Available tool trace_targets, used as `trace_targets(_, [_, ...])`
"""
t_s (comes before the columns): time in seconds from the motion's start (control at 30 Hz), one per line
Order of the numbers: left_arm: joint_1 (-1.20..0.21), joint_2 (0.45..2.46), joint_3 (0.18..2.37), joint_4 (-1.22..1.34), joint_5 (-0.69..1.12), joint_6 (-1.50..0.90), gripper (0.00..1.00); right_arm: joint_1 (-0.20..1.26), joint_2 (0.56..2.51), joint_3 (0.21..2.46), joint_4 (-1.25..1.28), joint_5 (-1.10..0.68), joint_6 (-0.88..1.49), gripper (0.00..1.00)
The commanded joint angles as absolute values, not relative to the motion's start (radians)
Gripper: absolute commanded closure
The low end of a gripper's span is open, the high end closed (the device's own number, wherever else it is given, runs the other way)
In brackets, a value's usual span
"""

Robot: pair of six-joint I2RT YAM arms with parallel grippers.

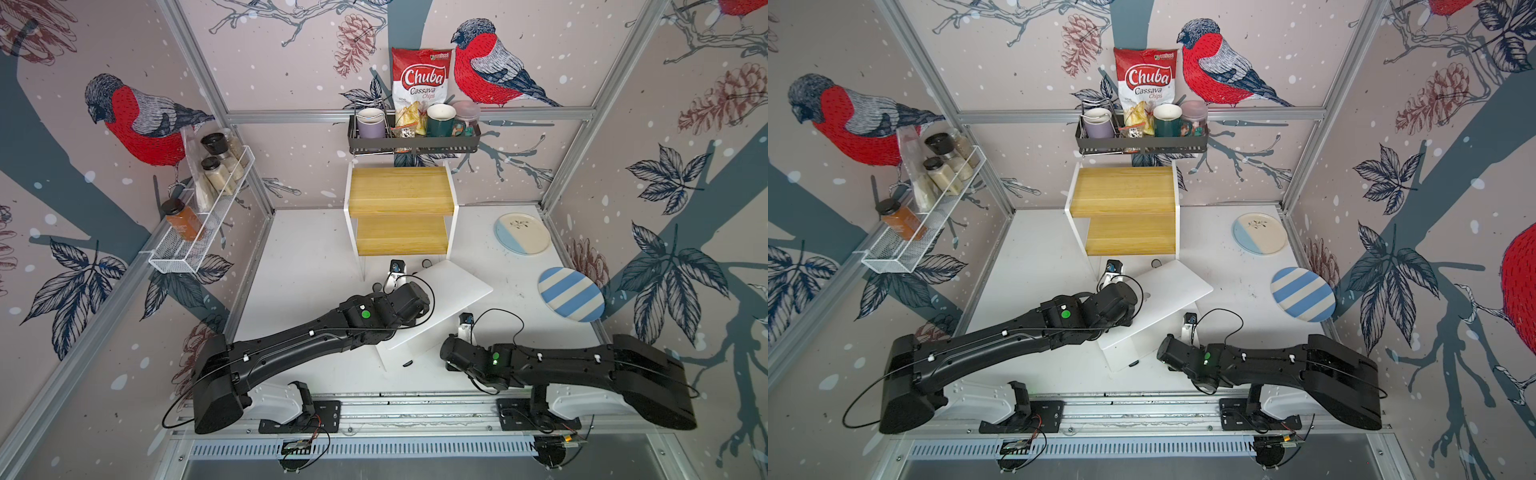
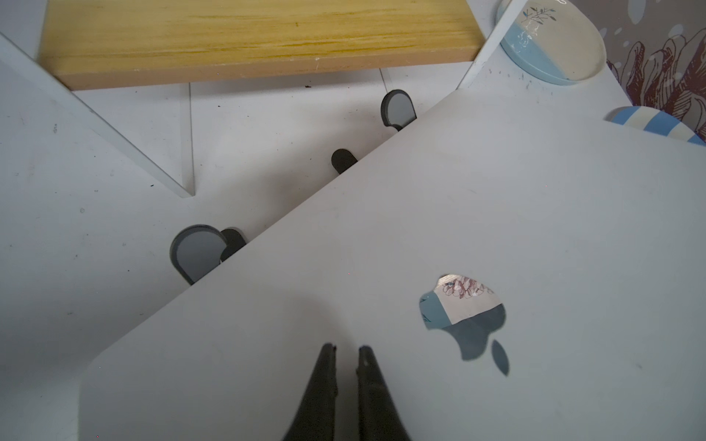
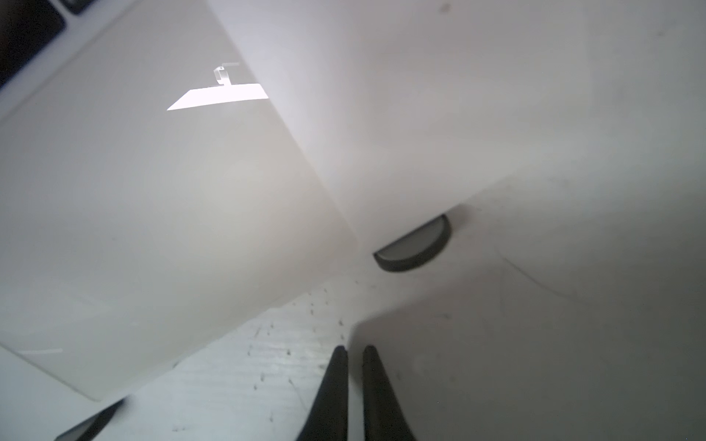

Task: Close the laptop lid and set it aside
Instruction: Close the lid of the laptop.

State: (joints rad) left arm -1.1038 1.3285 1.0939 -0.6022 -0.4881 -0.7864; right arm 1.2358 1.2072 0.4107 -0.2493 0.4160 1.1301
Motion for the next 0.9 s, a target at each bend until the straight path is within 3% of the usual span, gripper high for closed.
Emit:
trace_targets(0.0, [-1.110, 1.343, 1.073, -0.609, -0.476, -0.820, 0.86, 1.236, 1.106, 0.384, -0.371, 0.457, 1.187, 0.83])
trace_targets(0.27, [-1.109, 1.390, 1.060, -0.582, -0.490, -0.837, 0.86, 1.224, 0.762, 0.389, -0.779, 0.557, 1.365, 0.69])
trace_targets(0.5, [-1.109, 1.421, 1.049, -0.568, -0.508, -0.849, 0.87, 1.169, 0.640, 0.448, -1.072, 0.634, 1.471, 0.61])
trace_targets(0.7, [-1.109, 1.452, 1.035, -0.549, -0.513, -0.859, 0.86, 1.115, 0.638, 0.537, -1.146, 0.669, 1.379, 0.52])
trace_targets(0.87, [-1.109, 1.459, 1.005, -0.519, -0.520, -0.851, 0.87, 1.057, 0.660, 0.590, -1.032, 0.620, 1.173, 0.43])
